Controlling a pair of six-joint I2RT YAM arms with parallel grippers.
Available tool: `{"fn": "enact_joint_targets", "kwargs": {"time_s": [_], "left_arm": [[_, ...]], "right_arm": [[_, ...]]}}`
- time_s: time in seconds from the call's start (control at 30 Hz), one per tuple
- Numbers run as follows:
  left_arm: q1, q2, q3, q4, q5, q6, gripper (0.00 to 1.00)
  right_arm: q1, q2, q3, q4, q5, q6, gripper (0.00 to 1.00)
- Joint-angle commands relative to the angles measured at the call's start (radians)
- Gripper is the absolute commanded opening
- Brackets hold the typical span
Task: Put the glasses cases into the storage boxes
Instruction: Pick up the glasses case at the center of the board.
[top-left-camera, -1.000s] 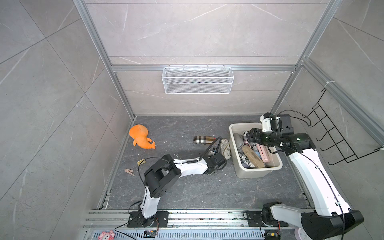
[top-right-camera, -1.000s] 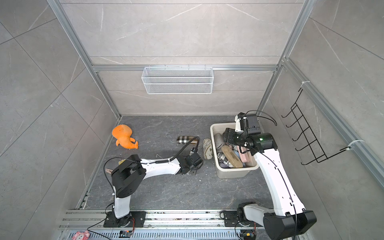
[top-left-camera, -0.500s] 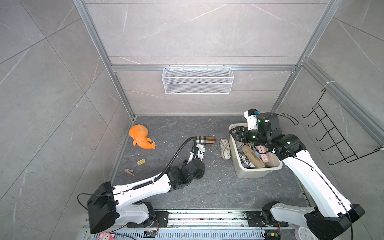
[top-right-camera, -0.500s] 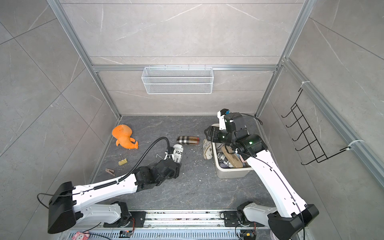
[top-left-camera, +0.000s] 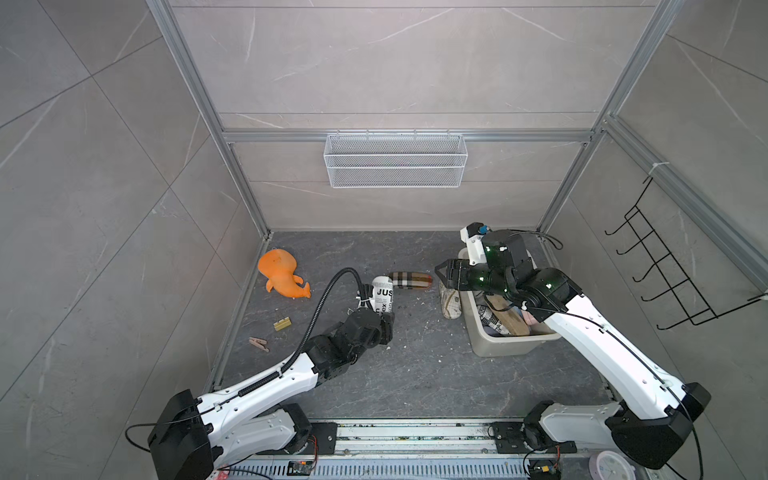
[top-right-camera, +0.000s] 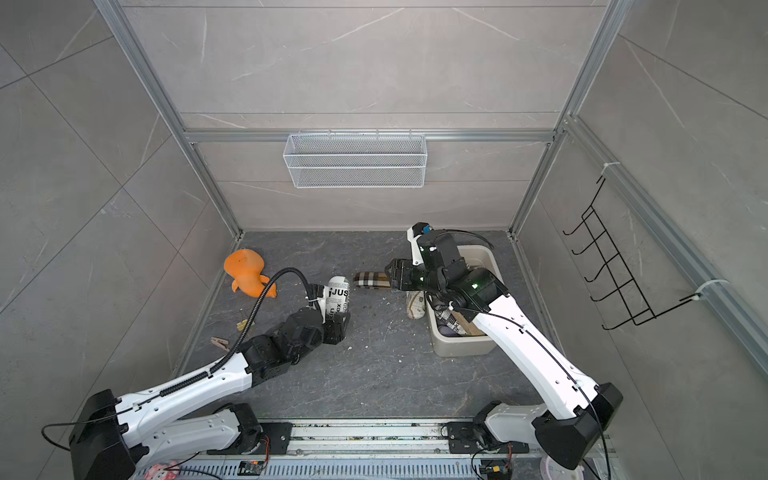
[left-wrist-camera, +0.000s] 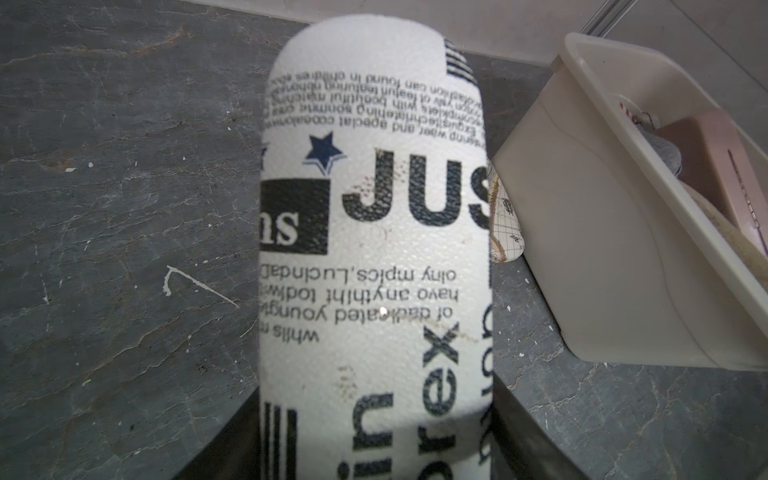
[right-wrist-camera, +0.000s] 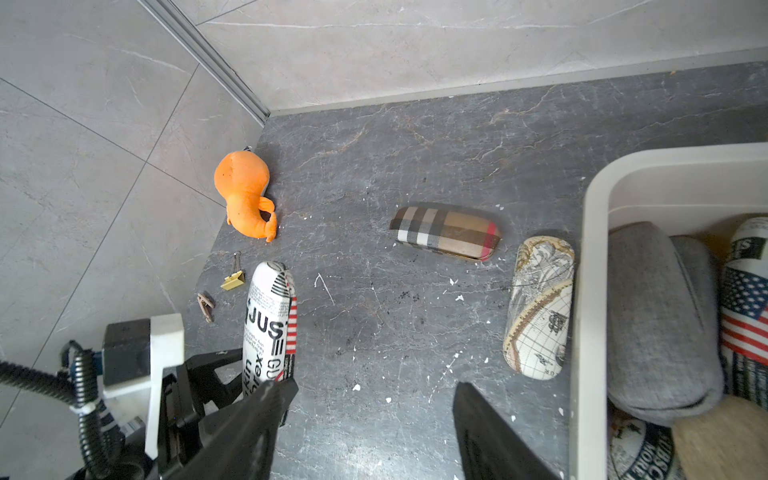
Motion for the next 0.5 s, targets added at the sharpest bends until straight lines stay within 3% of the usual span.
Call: {"fn": "enact_joint_targets", "kwargs": {"time_s": [0.0,0.23,0.47], "left_arm": [[0.021,-0.008,-0.006,0.155,0.103,0.011,0.59],[0.042,-0.009,-0.087,0.371,0.252,-0.008,0.58],[0.045,-0.006,-0.123,0.488,0.300,-0.009,0.58]], "right_arm": [[0.030,0.009,-0.013,0.021,0.037,0.024,0.70],[0.136,0.046,0.009,0.023,0.077,0.023,0.81],[0.163,0.092,-0.006,0.063,0.064,0.050,0.84]]}}
